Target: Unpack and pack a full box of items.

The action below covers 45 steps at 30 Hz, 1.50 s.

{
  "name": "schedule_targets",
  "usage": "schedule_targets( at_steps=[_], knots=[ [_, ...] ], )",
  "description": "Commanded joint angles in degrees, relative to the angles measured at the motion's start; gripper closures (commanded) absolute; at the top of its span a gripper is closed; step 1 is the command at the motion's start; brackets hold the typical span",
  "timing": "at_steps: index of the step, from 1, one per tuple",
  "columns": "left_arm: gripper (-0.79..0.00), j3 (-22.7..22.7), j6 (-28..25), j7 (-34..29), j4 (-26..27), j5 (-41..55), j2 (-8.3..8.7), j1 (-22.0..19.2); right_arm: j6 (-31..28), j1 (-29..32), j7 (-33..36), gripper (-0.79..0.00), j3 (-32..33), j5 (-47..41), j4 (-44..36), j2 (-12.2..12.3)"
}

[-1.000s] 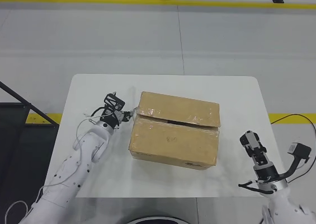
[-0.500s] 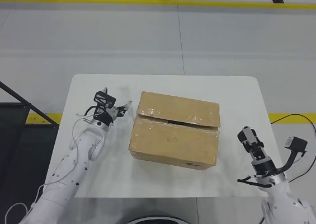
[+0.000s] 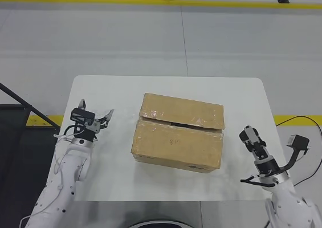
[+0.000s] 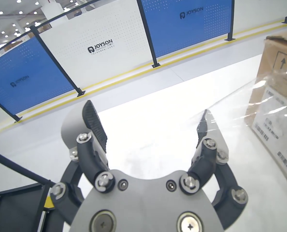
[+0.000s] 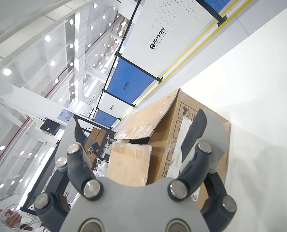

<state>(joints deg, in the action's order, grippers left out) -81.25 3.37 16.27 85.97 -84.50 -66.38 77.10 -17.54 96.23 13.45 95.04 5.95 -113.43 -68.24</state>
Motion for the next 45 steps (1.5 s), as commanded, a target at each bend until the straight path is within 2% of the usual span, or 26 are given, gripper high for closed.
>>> schedule_targets(
  at_steps=[1,7,17,35,45],
  knots=[
    [-0.785,-1.3,0.9,0.2,1.5,-1.0,0.18,2.5,0.0,-0.3,0.3,-0.785,-0.2,0.1,-0.1,0.0],
    [-0.785,-4.7,2.1,0.0,4.2,-0.8,0.42,8.4,-0.2,-0.9,1.1,-0.785,-0.8,0.6,-0.2,0.0],
    [-0.785,-8.4,4.3,0.4,5.0,1.7,0.21,13.6,-0.8,-1.8,1.9,-0.785,-2.0,0.7,0.4,-0.1],
    [-0.785,-15.9,8.9,-0.1,3.3,10.1,-0.56,17.3,-1.5,-2.2,2.7,-0.785,-2.3,0.7,0.9,-0.1],
    [-0.785,-16.5,8.6,0.3,0.5,10.3,-1.02,17.7,-0.9,-3.8,3.5,-0.785,-3.1,0.8,1.3,-0.1]
  ],
)
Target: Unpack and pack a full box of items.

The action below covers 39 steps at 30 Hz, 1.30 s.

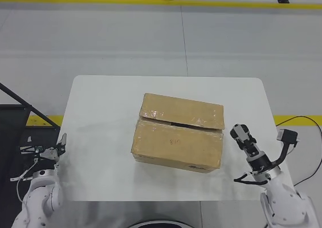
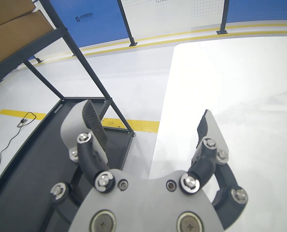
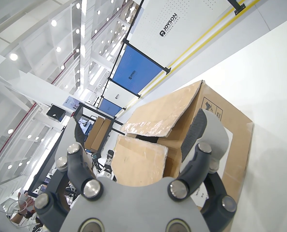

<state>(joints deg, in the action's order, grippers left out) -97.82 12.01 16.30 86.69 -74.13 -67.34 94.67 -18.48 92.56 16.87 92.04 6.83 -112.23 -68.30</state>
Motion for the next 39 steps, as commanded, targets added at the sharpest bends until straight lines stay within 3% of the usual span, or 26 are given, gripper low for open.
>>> schedule_targets(
  at_steps=[1,8,14,19,26,39],
  knots=[
    [-0.785,0.1,-0.1,0.5,-0.5,-0.1,-0.11,0.2,0.1,-0.3,0.2,-0.785,-0.2,0.1,0.2,0.0],
    [-0.785,-0.6,-1.2,2.2,0.1,1.6,-0.49,1.6,0.2,-0.8,0.4,-0.785,-0.4,0.0,0.6,0.0],
    [-0.785,-4.3,-4.9,3.7,4.3,10.3,-0.84,4.0,-0.1,-0.6,0.2,-0.785,-0.4,0.1,0.5,0.0],
    [-0.785,-6.2,-9.9,3.7,9.4,7.3,-0.56,8.0,-1.0,-0.2,1.8,-0.785,0.3,-0.4,0.0,0.2],
    [-0.785,-6.6,-13.0,4.6,15.8,5.1,-0.74,12.2,-1.7,-0.3,5.5,-0.785,0.7,0.8,-0.5,0.5],
    [-0.785,-6.5,-13.3,4.3,16.2,5.2,-0.76,12.3,-1.3,-0.6,7.4,-0.785,0.3,2.4,-0.8,0.7]
  ],
)
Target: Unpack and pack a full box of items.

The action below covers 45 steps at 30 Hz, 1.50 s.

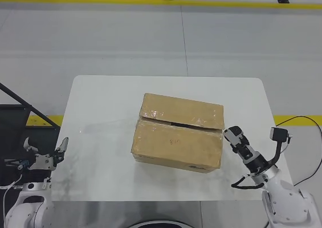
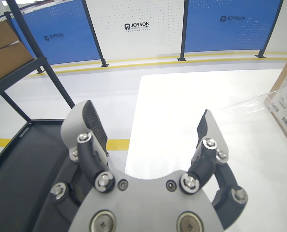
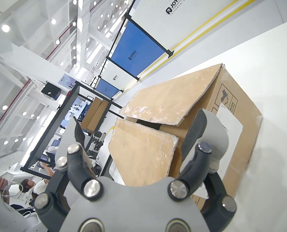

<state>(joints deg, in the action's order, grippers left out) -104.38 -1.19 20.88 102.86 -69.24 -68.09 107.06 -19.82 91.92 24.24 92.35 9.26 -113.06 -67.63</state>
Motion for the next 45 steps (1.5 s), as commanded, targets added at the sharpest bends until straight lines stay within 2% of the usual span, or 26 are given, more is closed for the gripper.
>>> schedule_targets(
  at_steps=[1,5,9,12,15,21,23,32,37,45],
  knots=[
    [-0.785,0.2,-0.5,-1.0,0.1,1.1,-0.05,-0.4,0.0,0.0,0.0,-0.785,0.0,0.0,0.0,0.0],
    [-0.785,-0.1,-2.2,-5.4,2.0,7.3,-0.24,-2.2,0.3,-0.1,1.2,-0.785,1.0,-1.1,-0.5,0.2],
    [-0.785,-0.9,-5.6,-10.7,6.0,14.1,-0.31,-2.2,0.0,-1.1,7.3,-0.785,3.0,-5.8,0.3,0.7],
    [-0.785,-1.9,-8.9,-16.1,9.0,20.0,-0.23,-1.9,0.1,-3.1,14.5,-0.785,4.7,-11.7,2.4,1.3],
    [-0.785,-2.9,-12.3,-22.6,12.1,26.5,-0.08,-1.7,-0.5,-5.8,24.5,-0.785,6.0,-19.8,5.3,2.0],
    [-0.785,-5.0,-14.8,-34.4,15.9,36.3,0.38,-2.1,1.1,-10.6,38.5,-0.785,7.4,-30.6,11.2,3.1],
    [-0.785,-6.3,-14.3,-37.9,16.6,37.8,0.58,-2.3,1.8,-10.9,39.1,-0.785,7.6,-30.7,11.6,3.2],
    [-0.785,-6.2,-14.3,-38.0,16.6,38.0,0.57,-2.3,1.9,-10.9,38.7,-0.785,7.6,-30.8,11.7,3.2],
    [-0.785,-4.9,-15.0,-42.1,17.4,43.1,0.7,-3.4,3.3,-11.7,37.8,-0.785,6.6,-30.5,12.5,3.4],
    [-0.785,-4.6,-13.1,-50.0,18.0,53.5,1.06,-5.3,5.4,-14.7,39.9,-0.785,4.6,-30.2,16.7,3.9]
  ],
)
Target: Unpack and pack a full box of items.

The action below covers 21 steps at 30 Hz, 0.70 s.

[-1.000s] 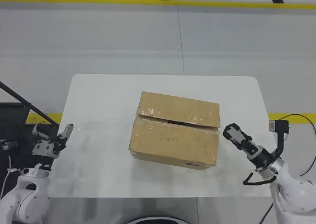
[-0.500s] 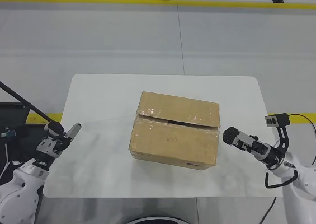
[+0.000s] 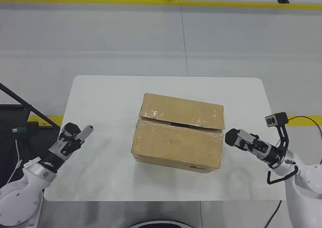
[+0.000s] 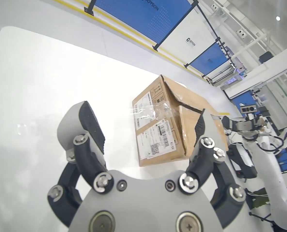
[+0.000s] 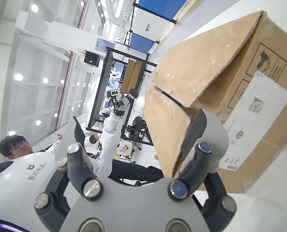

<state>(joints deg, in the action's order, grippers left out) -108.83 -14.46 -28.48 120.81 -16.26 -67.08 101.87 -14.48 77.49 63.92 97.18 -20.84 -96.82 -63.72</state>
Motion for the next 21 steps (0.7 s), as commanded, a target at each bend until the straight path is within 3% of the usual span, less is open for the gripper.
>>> schedule_targets(
  at_steps=[1,9,21],
  knots=[
    [-0.785,-0.3,0.3,-1.0,0.1,0.8,0.1,-0.3,0.0,-0.7,0.4,-0.785,-0.5,0.0,1.0,0.1],
    [-0.785,0.0,0.3,-1.7,-0.1,0.6,0.3,-0.3,-1.4,-2.4,3.8,-0.785,-2.2,-3.5,3.2,0.4],
    [-0.785,0.8,-3.4,-2.9,0.6,2.8,0.55,0.3,-5.0,-1.1,20.3,-0.785,-1.0,-18.5,2.7,1.4]
  ],
)
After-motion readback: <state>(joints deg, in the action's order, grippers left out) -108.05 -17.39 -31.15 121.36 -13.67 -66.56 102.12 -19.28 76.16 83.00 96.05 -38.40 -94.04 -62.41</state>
